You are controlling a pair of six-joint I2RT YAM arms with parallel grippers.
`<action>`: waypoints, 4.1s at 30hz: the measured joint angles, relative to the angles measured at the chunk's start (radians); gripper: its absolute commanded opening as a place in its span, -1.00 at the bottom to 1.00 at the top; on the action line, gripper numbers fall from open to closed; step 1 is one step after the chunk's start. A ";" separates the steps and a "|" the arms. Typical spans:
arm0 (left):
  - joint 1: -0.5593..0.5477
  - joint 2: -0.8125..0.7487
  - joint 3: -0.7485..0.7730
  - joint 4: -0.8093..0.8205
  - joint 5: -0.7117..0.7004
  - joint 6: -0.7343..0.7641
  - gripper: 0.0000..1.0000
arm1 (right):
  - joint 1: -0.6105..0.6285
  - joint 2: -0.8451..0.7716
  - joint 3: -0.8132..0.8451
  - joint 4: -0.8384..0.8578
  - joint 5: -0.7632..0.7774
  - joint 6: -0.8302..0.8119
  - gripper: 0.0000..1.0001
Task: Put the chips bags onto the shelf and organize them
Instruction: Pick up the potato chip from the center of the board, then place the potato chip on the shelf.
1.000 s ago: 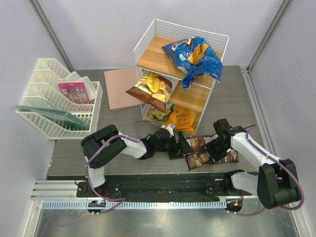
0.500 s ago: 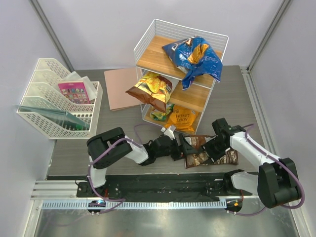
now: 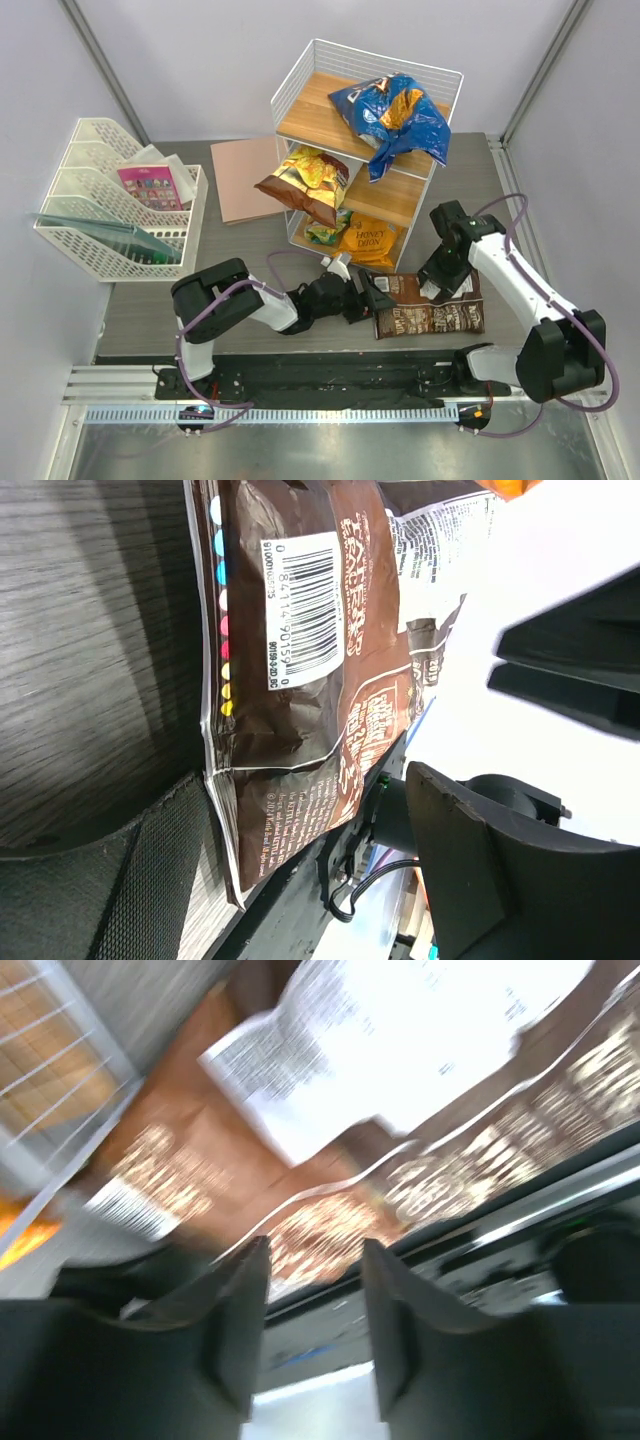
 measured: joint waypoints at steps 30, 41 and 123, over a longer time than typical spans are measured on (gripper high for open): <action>0.028 0.166 0.089 0.183 0.122 0.017 0.33 | 0.089 0.161 -0.240 0.201 0.024 -0.146 -0.98; 0.018 0.187 0.069 0.181 0.138 0.032 -0.72 | 0.090 0.181 -0.232 0.223 -0.031 -0.162 -0.95; 0.393 -0.739 0.724 -1.409 -0.088 0.246 -1.00 | -0.379 0.599 0.602 0.179 -0.129 -0.221 0.11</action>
